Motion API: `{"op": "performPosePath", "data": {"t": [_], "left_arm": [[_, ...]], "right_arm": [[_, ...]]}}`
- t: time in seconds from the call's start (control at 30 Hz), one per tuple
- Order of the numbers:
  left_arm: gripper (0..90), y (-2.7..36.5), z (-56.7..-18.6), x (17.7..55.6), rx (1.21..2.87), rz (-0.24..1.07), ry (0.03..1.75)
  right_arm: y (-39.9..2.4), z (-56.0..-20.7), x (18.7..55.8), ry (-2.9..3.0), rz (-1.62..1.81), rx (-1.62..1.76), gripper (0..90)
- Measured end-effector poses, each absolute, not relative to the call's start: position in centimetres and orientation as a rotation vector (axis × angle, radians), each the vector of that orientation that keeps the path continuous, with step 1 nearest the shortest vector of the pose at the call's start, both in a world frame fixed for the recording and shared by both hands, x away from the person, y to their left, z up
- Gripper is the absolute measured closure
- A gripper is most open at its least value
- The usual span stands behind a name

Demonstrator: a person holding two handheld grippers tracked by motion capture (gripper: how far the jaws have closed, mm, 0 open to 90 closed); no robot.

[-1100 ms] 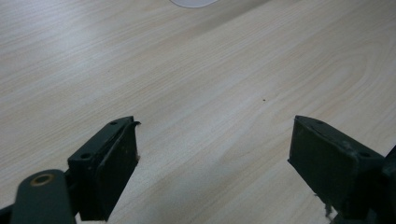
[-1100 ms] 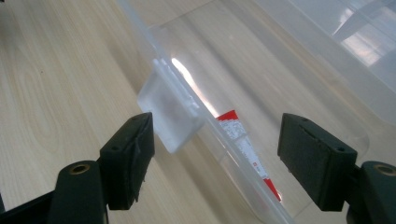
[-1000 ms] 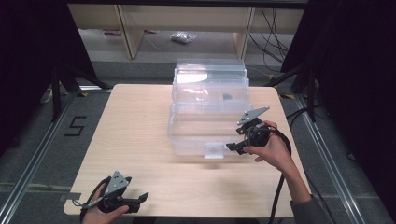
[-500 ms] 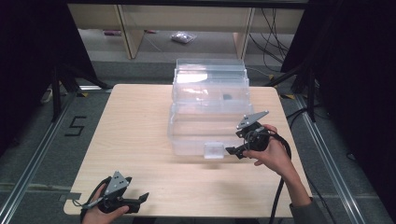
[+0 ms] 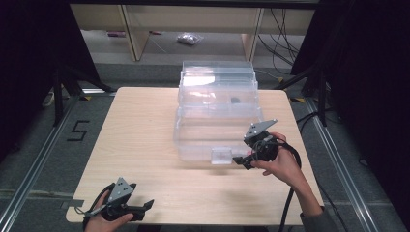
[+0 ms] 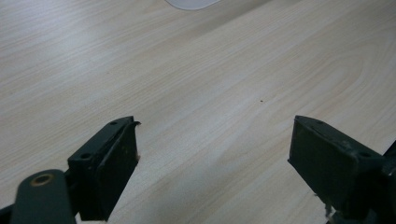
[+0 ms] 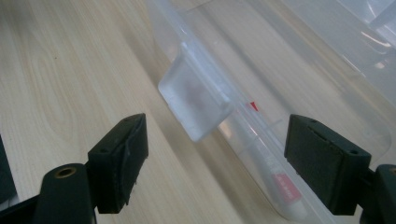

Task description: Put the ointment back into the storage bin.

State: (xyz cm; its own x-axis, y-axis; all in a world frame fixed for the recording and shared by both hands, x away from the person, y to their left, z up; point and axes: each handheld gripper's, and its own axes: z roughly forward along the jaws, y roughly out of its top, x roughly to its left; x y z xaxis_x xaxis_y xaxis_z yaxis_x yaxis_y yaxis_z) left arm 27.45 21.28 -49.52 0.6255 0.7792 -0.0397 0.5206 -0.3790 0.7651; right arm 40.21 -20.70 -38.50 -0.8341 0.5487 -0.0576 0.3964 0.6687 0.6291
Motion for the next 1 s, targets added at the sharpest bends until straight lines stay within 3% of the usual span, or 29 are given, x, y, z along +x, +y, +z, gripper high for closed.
{"op": "performPosePath", "data": {"t": [1.0], "left_arm": [[15.0, 21.3, -49.5, 27.5, 2.056, 0.433, 1.019]], "right_arm": [[-20.4, -40.5, 36.9, 2.643, 0.959, 0.712, 21.4]]}}
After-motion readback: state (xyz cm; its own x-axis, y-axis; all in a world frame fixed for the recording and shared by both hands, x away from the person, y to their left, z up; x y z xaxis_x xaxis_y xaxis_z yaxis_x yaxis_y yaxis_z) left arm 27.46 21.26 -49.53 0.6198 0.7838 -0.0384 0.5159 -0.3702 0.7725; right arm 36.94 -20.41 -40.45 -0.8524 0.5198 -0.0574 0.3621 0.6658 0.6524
